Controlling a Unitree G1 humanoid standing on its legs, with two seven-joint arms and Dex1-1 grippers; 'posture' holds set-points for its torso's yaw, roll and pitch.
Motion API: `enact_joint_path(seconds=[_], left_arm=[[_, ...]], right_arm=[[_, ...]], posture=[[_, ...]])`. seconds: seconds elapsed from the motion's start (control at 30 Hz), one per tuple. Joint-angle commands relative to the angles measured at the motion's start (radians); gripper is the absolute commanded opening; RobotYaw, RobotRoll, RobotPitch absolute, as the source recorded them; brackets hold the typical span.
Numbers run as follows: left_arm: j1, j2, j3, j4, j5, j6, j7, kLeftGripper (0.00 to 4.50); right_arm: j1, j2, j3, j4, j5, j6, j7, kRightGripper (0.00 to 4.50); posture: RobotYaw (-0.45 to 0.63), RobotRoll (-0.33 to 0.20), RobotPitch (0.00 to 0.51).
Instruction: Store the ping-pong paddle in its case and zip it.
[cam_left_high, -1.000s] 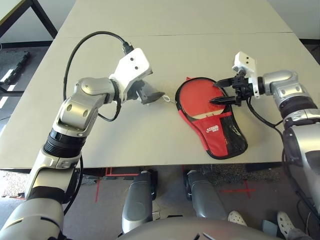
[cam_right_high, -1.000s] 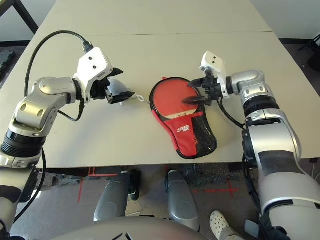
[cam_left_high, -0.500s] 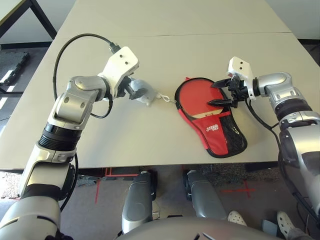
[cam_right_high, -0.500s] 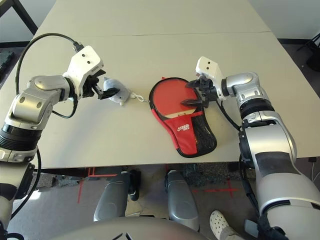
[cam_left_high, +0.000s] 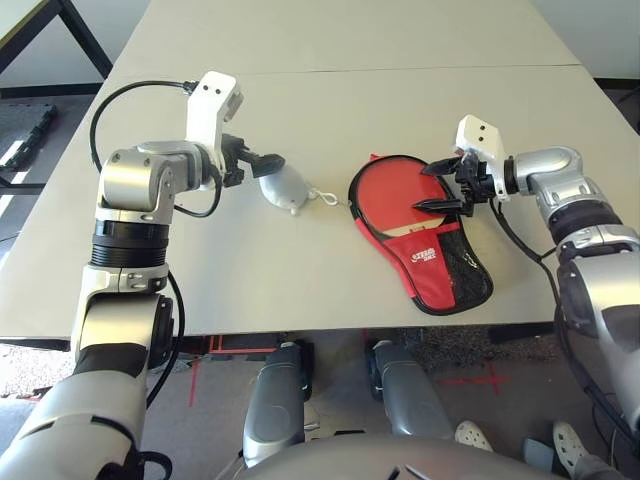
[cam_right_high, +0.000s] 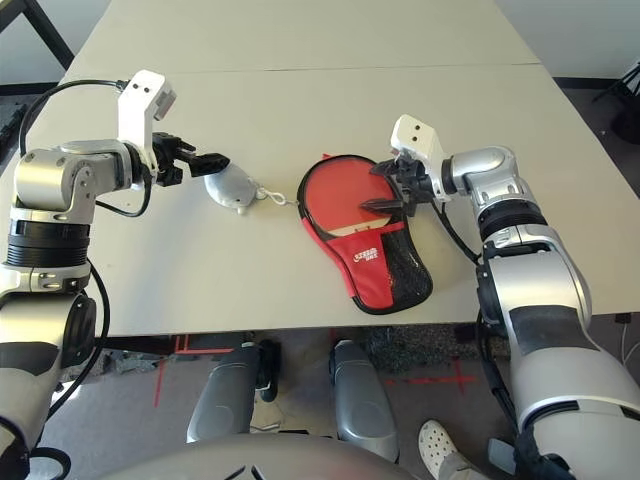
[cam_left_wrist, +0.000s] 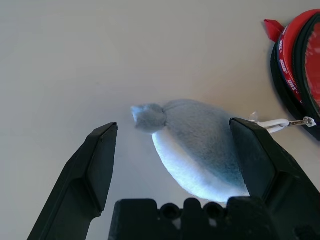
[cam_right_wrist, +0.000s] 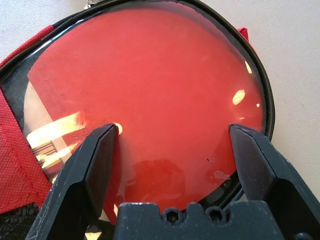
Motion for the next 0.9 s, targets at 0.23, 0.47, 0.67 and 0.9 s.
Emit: enact_joint_path(seconds=[0.23,0.47,0.67,0.9], left_arm=[[0.064,-0.034,0.0,0.002,-0.029,0.046,0.044,4.5],[0.085,-0.05,-0.006,-0.022,-0.049,0.062,0.052,4.5],[0.088,-0.047,-0.026,-0.042,-0.055,0.036,0.045,2.76],[0.015,-0.066,-0.003,0.057,-0.02,-0.055,0.106,0.31]], right_arm=[[0.025,0.018,0.017,0.028,-0.038,0.001,-0.051,4.46],[0.023,0.018,0.02,0.031,-0.041,-0.001,-0.061,4.46],[0.033,0.012,0.031,0.027,-0.052,-0.006,-0.059,4.5],[0.04,0.009,0.033,0.027,-0.064,-0.011,-0.068,4.5]], posture=[[0.07,0.0,0.205],[0.07,0.0,0.206],[0.07,0.0,0.206],[0.07,0.0,0.206]])
